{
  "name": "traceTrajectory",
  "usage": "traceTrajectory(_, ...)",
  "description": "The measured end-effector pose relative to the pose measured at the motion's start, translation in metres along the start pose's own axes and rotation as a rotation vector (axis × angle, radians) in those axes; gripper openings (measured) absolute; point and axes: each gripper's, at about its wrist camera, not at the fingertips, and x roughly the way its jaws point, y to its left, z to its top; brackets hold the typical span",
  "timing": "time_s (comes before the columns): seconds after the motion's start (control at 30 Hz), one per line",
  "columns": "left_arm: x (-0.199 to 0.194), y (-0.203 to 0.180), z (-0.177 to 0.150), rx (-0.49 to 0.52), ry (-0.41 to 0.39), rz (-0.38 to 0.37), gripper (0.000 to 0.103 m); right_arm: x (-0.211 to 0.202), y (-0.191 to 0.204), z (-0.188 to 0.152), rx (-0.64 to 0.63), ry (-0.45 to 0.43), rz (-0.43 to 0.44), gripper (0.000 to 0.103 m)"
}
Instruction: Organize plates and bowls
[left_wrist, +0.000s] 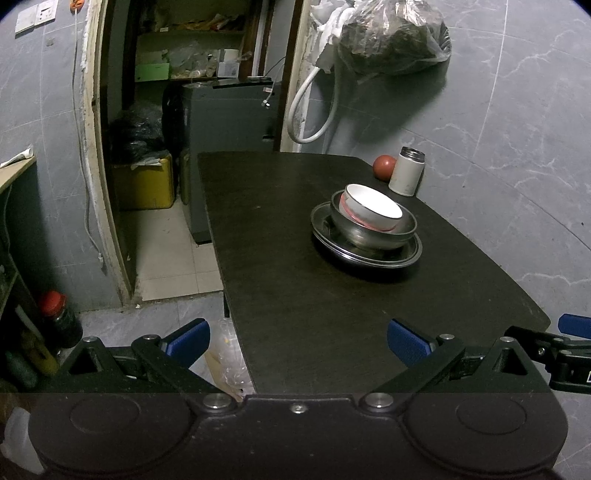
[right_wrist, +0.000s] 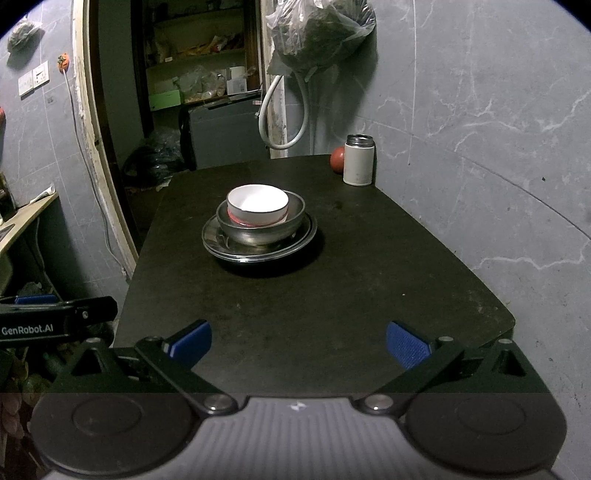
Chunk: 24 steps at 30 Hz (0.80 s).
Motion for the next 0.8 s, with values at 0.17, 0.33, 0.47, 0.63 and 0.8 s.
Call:
traceTrajectory(0.17, -0.0001, 0.0002, 0.0001, 0.0, 0.0, 0.0, 0.102, -0.0004, -0.0001, 0.0005, -0.001, 0.0, -0.001, 0.103)
traceTrajectory(0.33, 0.0007, -0.0003, 0.0006, 0.003, -0.001, -0.002, 0.102, -0.0005, -0.0005, 0.0009, -0.001, 0.001, 0.002, 0.103)
traceTrajectory(0.47, 0.0018, -0.0002, 0.0012, 0.008, 0.001, -0.005, 0.102, -0.0009, -0.0016, 0.0029, -0.003, 0.0, 0.005, 0.103)
traceTrajectory(0.63, 0.0029, -0.0011, 0.0015, 0.013, 0.006, 0.003, 0.102, -0.0012, -0.0014, 0.0023, -0.003, -0.001, 0.005, 0.103)
traceTrajectory(0.8, 0.0029, -0.0003, 0.0018, 0.016, 0.012, 0.013, 0.102, -0.0008, -0.0017, 0.0023, -0.002, 0.0, 0.006, 0.103)
